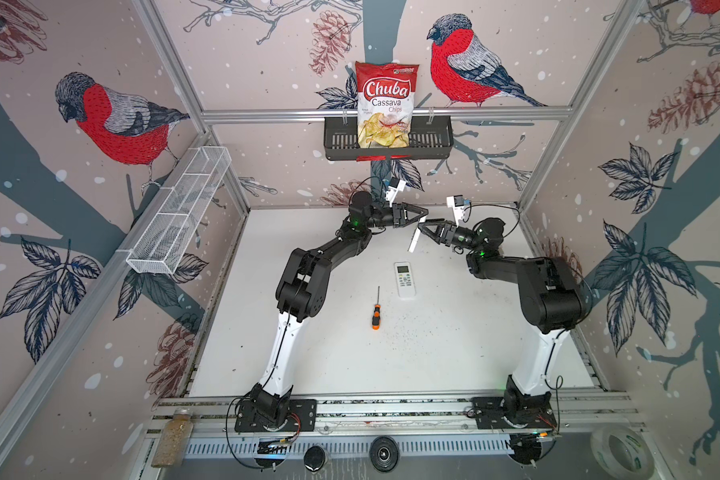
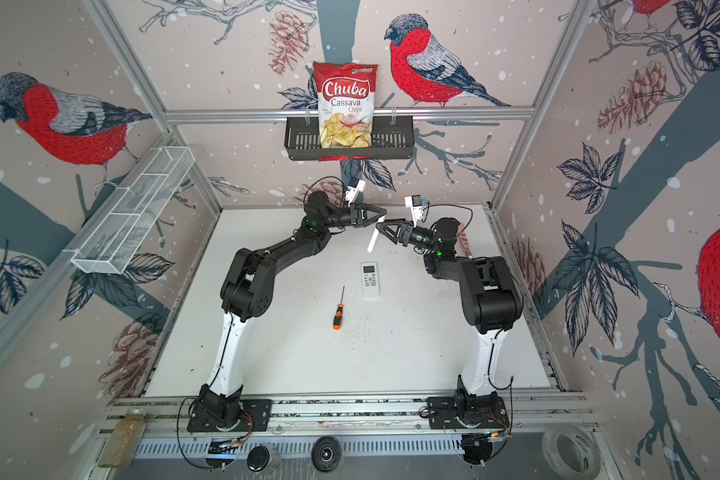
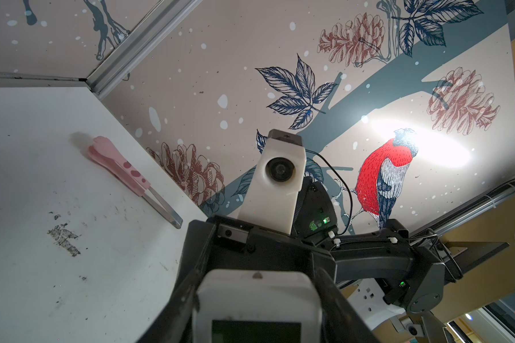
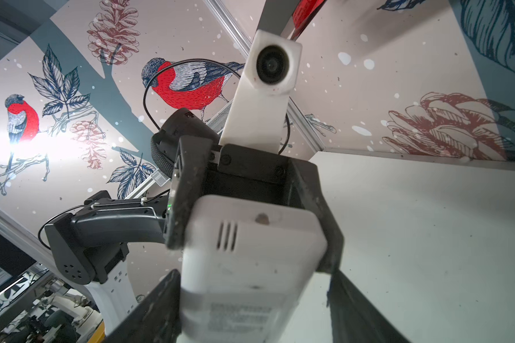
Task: Unload the batteries from the remote control
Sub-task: 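Close the right gripper on the remote's lower end beside the left gripper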
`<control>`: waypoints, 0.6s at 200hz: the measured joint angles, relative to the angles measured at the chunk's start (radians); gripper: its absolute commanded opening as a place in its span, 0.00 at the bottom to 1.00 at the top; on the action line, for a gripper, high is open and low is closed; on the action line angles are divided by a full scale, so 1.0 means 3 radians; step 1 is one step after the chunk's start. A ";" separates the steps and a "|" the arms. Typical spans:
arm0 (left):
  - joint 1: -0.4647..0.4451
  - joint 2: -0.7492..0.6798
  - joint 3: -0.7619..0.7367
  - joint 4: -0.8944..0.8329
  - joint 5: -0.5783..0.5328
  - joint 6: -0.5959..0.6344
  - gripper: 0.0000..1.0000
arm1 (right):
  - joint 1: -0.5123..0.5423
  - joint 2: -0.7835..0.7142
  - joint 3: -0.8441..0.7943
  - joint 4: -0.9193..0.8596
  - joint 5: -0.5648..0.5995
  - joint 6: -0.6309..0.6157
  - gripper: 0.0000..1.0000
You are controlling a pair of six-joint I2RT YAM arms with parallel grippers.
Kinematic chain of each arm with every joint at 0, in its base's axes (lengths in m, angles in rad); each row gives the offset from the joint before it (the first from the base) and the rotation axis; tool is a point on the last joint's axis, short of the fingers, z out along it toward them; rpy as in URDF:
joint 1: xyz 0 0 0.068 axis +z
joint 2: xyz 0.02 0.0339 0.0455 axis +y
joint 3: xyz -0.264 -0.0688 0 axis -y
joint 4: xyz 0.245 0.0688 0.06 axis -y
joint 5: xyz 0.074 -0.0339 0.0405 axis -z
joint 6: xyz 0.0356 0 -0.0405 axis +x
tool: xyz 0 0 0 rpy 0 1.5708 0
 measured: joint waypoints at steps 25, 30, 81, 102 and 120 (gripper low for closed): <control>0.0000 -0.0024 0.0001 -0.0017 -0.0039 0.0037 0.46 | 0.0005 0.0031 0.0065 0.0057 -0.0025 0.0048 0.66; 0.0000 -0.0024 0.0003 -0.0014 -0.0045 0.0061 0.46 | 0.0005 0.0031 0.0070 0.0062 -0.0029 0.0081 0.64; 0.0000 -0.0011 0.0043 -0.0027 -0.0112 0.0131 0.45 | -0.0003 0.0121 0.0160 0.0156 -0.0062 0.0257 0.58; 0.0000 -0.0005 0.0064 -0.0052 -0.0116 0.0158 0.45 | -0.0017 0.0163 0.0181 0.0247 -0.0074 0.0360 0.55; 0.0000 -0.0005 0.0070 -0.0076 -0.0116 0.0196 0.46 | -0.0017 0.0187 0.0193 0.0308 -0.0083 0.0432 0.51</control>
